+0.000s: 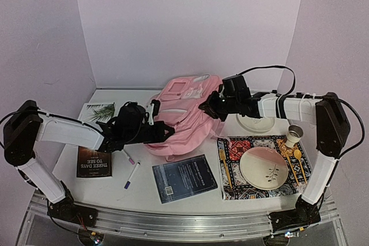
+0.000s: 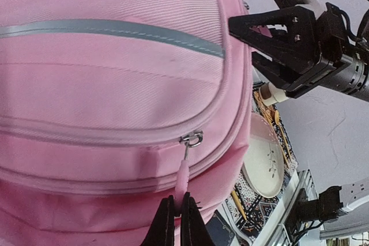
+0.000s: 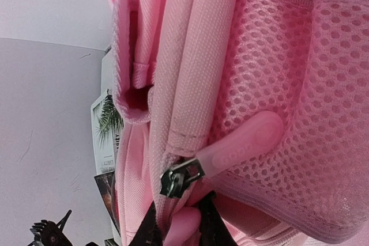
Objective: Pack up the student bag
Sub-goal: Unzip the upper front pocket of the student bag, then set down the student bag at the center of the board.
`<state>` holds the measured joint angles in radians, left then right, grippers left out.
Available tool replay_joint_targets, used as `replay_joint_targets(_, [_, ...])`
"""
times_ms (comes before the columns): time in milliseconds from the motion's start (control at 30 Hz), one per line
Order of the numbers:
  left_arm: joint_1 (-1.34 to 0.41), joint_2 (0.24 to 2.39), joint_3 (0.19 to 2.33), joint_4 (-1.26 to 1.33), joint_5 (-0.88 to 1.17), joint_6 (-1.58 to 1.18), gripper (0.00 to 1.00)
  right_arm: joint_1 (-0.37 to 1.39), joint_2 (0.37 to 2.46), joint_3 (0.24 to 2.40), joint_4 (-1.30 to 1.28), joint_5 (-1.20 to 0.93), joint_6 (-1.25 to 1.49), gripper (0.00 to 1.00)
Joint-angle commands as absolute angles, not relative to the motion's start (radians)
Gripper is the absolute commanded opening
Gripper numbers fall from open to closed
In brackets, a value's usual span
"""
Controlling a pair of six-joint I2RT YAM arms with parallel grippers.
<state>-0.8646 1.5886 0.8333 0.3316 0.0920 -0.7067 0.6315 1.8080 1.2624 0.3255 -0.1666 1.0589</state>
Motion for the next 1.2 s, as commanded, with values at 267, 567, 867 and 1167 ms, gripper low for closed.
replay_joint_targets(267, [-0.768, 1.481, 0.842, -0.059, -0.153, -0.599, 0.0, 0.524, 1.825, 1.436, 0.341, -0.262, 0.86, 0.0])
replay_joint_targets(567, [-0.755, 1.559, 0.958, -0.022, 0.114, -0.589, 0.0, 0.521, 1.885, 1.485, 0.274, -0.277, 0.81, 0.06])
replay_joint_targets(867, [-0.755, 1.67, 1.08, 0.069, 0.264, -0.688, 0.0, 0.522, 1.815, 1.418, 0.233, -0.235, 0.8, 0.47])
replay_joint_targets(1167, [-0.755, 1.724, 1.129, 0.087, 0.331, -0.723, 0.0, 0.552, 1.66, 1.284, 0.231, -0.121, 0.863, 0.62])
